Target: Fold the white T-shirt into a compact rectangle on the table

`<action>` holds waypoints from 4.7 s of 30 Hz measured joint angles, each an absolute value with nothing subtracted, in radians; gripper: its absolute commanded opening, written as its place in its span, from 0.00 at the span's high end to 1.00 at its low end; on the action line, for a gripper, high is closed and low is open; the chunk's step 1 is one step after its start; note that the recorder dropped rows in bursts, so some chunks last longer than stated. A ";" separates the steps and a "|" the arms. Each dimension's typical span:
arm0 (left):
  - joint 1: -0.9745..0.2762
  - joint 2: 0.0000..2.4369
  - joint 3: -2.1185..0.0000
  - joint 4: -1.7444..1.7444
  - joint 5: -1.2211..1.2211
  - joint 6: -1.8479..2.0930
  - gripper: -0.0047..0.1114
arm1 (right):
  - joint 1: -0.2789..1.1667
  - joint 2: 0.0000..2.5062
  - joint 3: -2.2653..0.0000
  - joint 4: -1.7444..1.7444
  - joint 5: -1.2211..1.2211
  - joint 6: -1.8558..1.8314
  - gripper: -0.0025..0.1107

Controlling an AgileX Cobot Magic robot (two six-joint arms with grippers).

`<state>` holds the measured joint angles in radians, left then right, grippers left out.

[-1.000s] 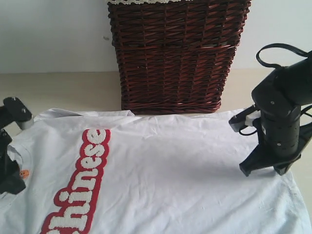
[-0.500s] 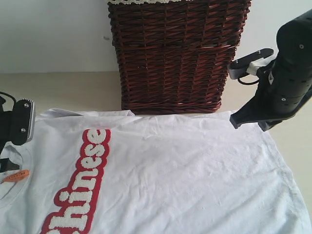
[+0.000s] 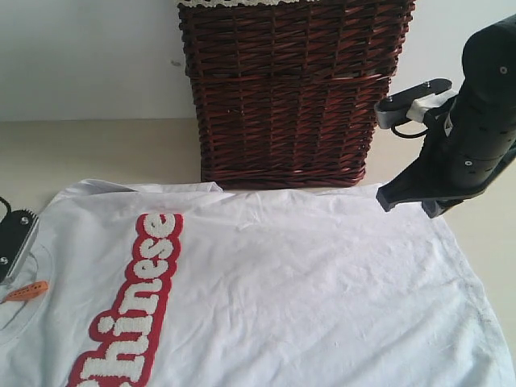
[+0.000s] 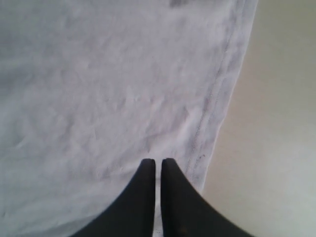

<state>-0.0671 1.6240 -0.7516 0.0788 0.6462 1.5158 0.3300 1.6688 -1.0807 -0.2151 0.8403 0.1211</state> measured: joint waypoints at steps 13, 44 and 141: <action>-0.053 1.782 -0.869 0.080 0.736 1.552 0.36 | 0.330 1.667 -1.081 -0.207 0.840 0.104 0.92; -0.023 1.911 -0.967 0.000 0.820 1.641 0.36 | 0.330 1.667 -1.081 -0.067 0.801 -0.189 0.33; -0.023 1.911 -0.967 0.000 0.819 1.641 0.36 | 0.108 1.879 -0.992 -0.055 0.836 -1.384 0.08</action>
